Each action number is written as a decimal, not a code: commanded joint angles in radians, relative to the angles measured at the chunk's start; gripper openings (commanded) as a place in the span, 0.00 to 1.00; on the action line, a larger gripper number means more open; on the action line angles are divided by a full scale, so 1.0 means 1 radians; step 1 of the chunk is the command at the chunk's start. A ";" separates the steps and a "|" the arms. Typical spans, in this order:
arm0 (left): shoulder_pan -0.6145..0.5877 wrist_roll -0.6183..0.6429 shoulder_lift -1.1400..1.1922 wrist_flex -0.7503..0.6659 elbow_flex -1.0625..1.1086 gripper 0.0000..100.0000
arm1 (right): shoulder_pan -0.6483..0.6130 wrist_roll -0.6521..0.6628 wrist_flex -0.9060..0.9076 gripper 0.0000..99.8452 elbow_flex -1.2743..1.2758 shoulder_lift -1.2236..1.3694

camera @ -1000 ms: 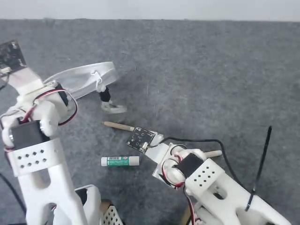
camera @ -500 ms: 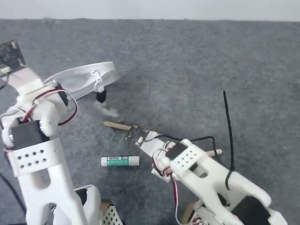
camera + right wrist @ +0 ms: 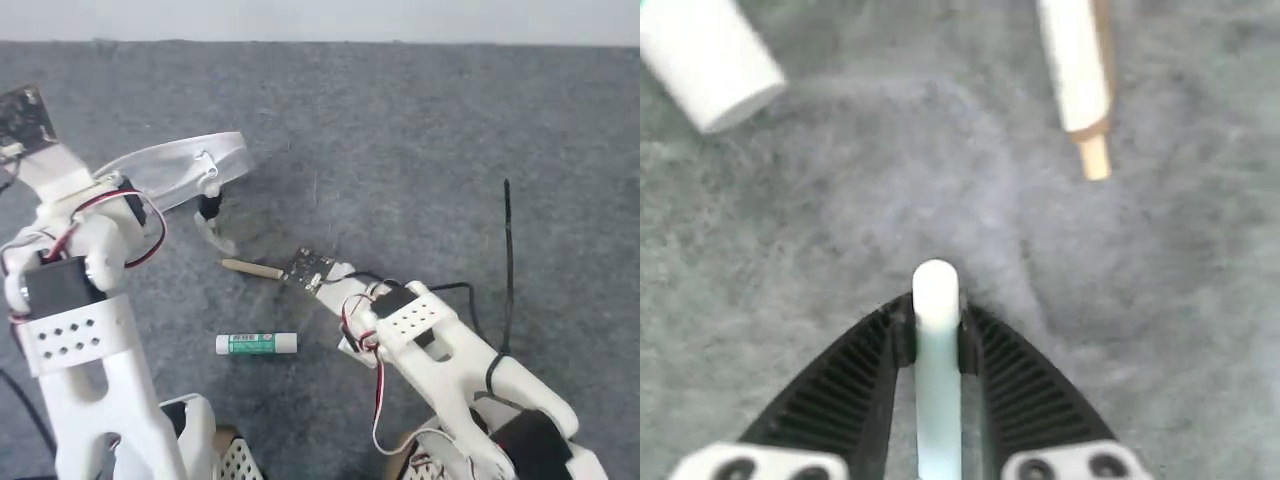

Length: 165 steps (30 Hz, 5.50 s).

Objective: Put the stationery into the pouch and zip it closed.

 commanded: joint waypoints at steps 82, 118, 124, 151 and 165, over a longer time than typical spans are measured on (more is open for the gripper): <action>-0.002 -0.006 -0.002 -0.005 -0.005 0.01 | -0.251 -0.502 -1.199 0.01 -0.092 -0.802; -0.003 -0.008 -0.006 -0.005 -0.005 0.01 | -0.262 -0.499 -1.623 0.01 -0.339 -0.051; -0.003 -0.008 -0.006 -0.017 -0.001 0.01 | -0.254 -0.500 -1.639 0.01 -0.341 -0.093; -0.003 -0.008 -0.008 -0.052 0.030 0.01 | -0.326 -0.350 -1.639 0.01 -0.107 0.056; -0.003 -0.008 -0.008 -0.052 0.030 0.01 | -0.328 -0.342 -1.633 0.18 -0.069 0.054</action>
